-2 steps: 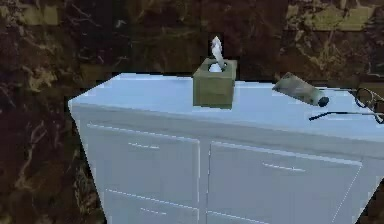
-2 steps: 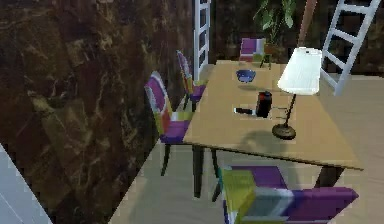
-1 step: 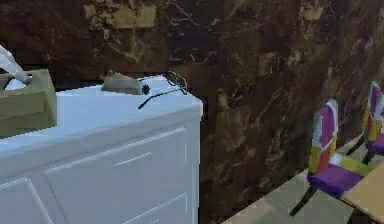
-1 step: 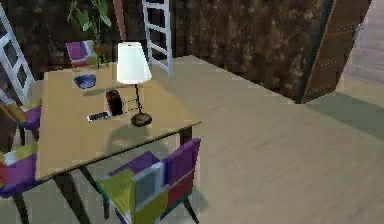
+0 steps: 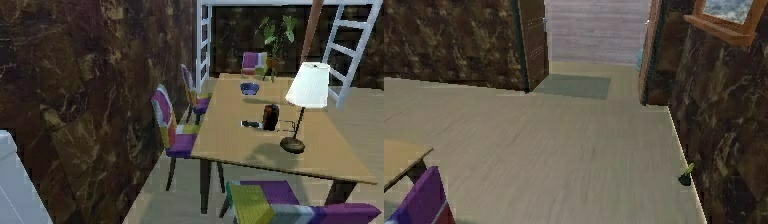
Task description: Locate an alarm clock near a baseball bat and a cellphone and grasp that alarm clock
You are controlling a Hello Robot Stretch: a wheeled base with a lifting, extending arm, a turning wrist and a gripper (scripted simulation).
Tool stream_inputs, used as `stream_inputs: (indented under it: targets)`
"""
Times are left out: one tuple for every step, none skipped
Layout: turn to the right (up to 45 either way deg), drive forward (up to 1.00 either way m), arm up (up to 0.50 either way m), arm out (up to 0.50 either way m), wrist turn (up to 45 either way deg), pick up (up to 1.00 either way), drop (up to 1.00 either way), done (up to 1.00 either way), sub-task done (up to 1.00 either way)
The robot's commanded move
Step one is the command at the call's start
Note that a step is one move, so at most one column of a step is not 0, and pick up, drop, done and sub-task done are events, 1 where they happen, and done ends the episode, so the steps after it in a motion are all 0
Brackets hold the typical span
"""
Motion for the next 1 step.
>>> stream_inputs:
  targets:
    - [0.0,0.20,0.00,0.00,0.0,0.00,0.00,0.00,0.00]
